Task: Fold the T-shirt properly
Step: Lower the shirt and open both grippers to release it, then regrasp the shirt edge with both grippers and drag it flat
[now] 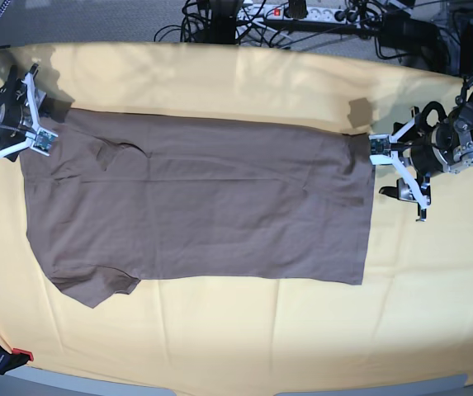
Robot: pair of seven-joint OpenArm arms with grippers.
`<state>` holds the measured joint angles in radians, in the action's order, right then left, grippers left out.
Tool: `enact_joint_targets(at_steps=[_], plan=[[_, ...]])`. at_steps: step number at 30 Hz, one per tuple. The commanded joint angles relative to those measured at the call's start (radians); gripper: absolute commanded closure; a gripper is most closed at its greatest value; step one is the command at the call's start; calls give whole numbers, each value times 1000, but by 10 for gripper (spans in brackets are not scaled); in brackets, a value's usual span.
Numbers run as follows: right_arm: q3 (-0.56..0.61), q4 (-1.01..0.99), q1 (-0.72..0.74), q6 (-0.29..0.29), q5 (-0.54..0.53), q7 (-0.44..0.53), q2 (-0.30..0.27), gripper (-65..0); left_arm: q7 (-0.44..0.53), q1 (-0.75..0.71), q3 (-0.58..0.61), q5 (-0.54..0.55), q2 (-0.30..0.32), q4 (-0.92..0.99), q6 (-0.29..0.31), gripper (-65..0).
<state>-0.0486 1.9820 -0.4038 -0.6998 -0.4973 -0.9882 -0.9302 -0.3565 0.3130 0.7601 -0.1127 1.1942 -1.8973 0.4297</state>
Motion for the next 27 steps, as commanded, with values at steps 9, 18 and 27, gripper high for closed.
enact_joint_targets(at_steps=[9,18,27], plan=[[-14,-74,-67,67,240,183,-20,-332,11,17,-10,-1,22,-9,-11,-345],[-14,-132,-67,121,295,251,-19,-27,11,17,-10,23,21,-9,-10,-345],[-14,-132,-67,121,288,244,-19,-5,16,11,-10,111,14,-6,212,-349]])
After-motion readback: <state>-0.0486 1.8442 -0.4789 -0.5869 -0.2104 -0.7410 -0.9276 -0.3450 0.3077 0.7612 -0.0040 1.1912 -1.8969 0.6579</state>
